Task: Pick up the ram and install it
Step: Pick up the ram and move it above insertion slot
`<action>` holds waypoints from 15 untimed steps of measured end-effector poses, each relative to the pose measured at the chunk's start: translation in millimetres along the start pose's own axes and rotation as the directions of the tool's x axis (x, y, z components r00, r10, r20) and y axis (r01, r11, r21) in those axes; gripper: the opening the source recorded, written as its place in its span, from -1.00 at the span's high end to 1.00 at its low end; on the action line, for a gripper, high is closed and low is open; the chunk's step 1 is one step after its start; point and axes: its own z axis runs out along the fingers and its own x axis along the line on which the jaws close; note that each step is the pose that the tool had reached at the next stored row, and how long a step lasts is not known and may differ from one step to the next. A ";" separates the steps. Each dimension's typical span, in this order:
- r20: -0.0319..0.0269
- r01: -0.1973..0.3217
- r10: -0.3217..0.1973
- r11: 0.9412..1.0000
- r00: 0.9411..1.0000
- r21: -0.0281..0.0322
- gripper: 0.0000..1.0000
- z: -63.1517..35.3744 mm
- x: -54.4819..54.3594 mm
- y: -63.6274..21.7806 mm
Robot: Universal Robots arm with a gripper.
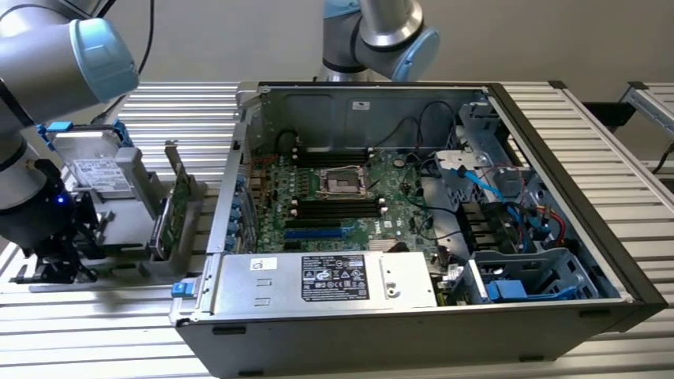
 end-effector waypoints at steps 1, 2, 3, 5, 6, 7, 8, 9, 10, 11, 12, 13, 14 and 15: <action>0.001 0.000 0.000 1.000 1.000 0.000 0.15 0.4 0.0 -2.0; 0.001 0.000 0.000 1.000 1.000 0.000 0.15 0.7 0.1 -3.8; 0.002 0.000 0.000 1.000 1.000 0.000 0.15 1.0 0.1 -5.3; 0.002 0.000 0.000 1.000 1.000 0.000 0.15 1.2 0.0 -5.9; 0.002 0.000 0.000 1.000 1.000 0.000 0.15 1.2 0.0 -5.9; 0.003 0.000 0.000 1.000 1.000 0.000 0.15 1.2 0.1 -5.9; 0.003 0.000 0.000 1.000 1.000 0.000 0.15 1.2 0.1 -6.0; 0.003 0.000 0.000 1.000 1.000 0.000 0.15 1.2 0.1 -6.0; 0.003 0.000 0.000 1.000 1.000 0.000 0.19 1.1 0.1 -6.0; 0.003 0.000 0.000 1.000 1.000 0.000 0.19 1.1 0.2 -6.0; 0.003 0.000 0.000 1.000 1.000 0.000 0.46 1.1 0.2 -6.0; 0.003 0.000 0.000 1.000 1.000 0.000 0.46 1.1 0.2 -6.0; 0.003 0.000 0.000 1.000 1.000 0.000 0.58 1.1 0.2 -6.0; 0.003 0.000 0.000 1.000 1.000 0.000 0.69 1.2 0.2 -6.0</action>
